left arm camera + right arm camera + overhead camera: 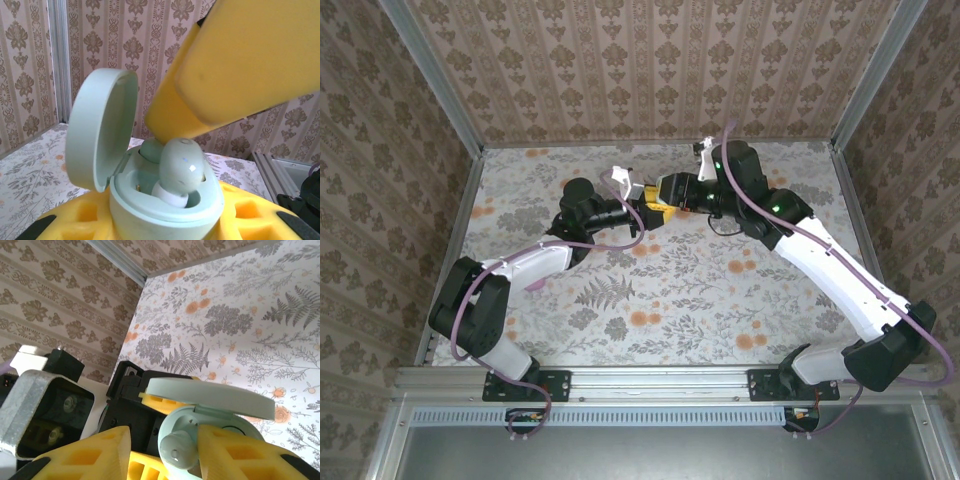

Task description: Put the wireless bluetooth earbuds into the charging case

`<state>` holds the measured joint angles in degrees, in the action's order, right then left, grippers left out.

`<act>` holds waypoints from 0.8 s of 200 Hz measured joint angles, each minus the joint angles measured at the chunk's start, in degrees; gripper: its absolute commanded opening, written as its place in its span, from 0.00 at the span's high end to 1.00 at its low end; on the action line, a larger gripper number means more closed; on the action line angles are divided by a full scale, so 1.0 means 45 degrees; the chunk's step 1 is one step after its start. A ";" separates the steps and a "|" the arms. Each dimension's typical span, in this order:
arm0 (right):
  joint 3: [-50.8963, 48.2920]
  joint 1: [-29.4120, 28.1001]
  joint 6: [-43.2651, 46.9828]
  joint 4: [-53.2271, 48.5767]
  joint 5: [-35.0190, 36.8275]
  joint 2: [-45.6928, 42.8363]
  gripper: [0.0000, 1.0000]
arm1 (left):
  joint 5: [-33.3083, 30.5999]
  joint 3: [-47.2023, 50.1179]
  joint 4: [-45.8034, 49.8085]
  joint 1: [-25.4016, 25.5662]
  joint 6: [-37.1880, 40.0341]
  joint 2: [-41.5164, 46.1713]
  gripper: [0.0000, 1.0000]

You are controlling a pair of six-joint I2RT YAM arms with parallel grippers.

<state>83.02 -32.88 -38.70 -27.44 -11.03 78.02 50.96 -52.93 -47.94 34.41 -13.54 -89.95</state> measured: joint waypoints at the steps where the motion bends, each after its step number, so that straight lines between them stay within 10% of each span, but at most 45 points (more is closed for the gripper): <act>1: 0.0005 0.0000 0.0000 0.0000 0.0005 0.0000 0.57 | 0.0000 0.0000 -0.0019 0.0000 0.0000 0.0000 0.70; 160: -0.0695 0.0452 -0.0073 0.0063 0.0092 -0.1739 0.62 | -0.0005 0.0000 -0.0301 0.0000 -0.0049 0.0000 0.70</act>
<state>79.90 -30.85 -39.03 -27.16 -10.61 70.19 50.94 -52.93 -49.30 34.41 -13.76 -89.95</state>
